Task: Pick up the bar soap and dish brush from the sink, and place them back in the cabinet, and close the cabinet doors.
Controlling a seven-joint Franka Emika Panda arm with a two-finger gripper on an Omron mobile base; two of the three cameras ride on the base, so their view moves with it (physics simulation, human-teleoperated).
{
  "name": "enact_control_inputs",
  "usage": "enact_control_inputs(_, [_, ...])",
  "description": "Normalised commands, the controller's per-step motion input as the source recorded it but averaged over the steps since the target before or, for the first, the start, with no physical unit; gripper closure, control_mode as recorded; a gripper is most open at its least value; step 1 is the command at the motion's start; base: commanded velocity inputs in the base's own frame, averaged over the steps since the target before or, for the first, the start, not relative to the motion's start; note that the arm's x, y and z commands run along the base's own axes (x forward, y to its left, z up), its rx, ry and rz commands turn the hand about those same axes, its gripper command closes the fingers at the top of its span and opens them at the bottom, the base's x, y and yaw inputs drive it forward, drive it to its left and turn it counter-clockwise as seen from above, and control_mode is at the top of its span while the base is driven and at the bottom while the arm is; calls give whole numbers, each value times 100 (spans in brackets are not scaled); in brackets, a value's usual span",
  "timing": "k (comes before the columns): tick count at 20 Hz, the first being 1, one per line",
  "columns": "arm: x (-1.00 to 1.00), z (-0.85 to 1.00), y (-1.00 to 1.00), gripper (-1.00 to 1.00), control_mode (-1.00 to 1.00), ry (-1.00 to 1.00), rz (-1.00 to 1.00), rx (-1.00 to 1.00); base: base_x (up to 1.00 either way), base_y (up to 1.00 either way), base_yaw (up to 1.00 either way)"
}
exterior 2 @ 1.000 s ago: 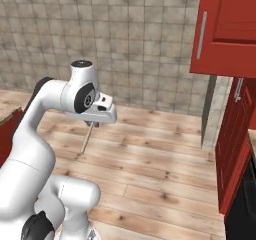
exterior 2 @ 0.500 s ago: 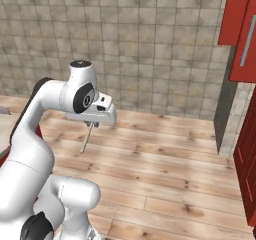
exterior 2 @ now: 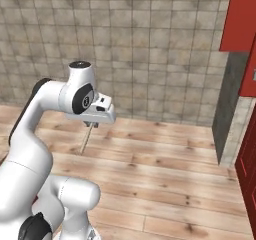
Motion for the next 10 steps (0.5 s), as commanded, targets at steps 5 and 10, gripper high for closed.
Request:
enact_control_inputs(5, [0,0,0,100,100,0,0,0,74,0,-11])
enact_control_inputs(10, [0,0,0,100,100,0,0,0,81,0,-8])
